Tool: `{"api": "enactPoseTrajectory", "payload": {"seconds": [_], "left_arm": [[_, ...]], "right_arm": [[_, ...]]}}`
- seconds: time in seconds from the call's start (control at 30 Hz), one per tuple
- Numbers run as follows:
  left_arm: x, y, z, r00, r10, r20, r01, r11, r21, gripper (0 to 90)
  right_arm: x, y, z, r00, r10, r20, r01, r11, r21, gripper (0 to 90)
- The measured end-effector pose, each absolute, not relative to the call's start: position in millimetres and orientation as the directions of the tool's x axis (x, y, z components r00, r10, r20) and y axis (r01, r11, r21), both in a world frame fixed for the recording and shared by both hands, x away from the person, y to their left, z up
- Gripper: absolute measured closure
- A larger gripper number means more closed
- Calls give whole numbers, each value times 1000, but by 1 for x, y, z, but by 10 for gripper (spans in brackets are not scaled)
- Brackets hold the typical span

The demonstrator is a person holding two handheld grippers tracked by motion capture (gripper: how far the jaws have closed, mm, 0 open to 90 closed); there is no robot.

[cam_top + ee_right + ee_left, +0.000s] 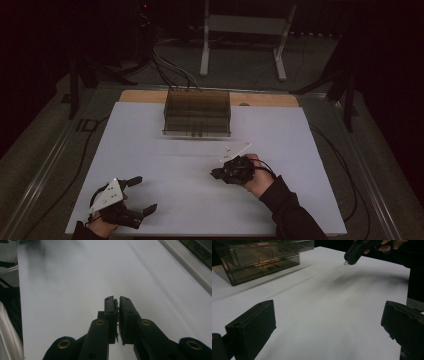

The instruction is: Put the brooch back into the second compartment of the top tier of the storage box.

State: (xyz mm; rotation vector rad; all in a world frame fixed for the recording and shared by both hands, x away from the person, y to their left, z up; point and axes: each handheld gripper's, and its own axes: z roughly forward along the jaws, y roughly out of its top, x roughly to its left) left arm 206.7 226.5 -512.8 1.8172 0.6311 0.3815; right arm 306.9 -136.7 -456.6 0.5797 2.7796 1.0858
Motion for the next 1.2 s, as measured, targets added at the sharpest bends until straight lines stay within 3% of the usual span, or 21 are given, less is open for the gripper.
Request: {"api": "enactPoseTrajectory", "payload": {"seconds": [1.2], "left_arm": [[206, 227, -512, 806, 589, -50, 228, -233, 945, 6]], "right_arm": [[326, -130, -410, -915, 404, -13, 271, 638, 720, 853]]}}
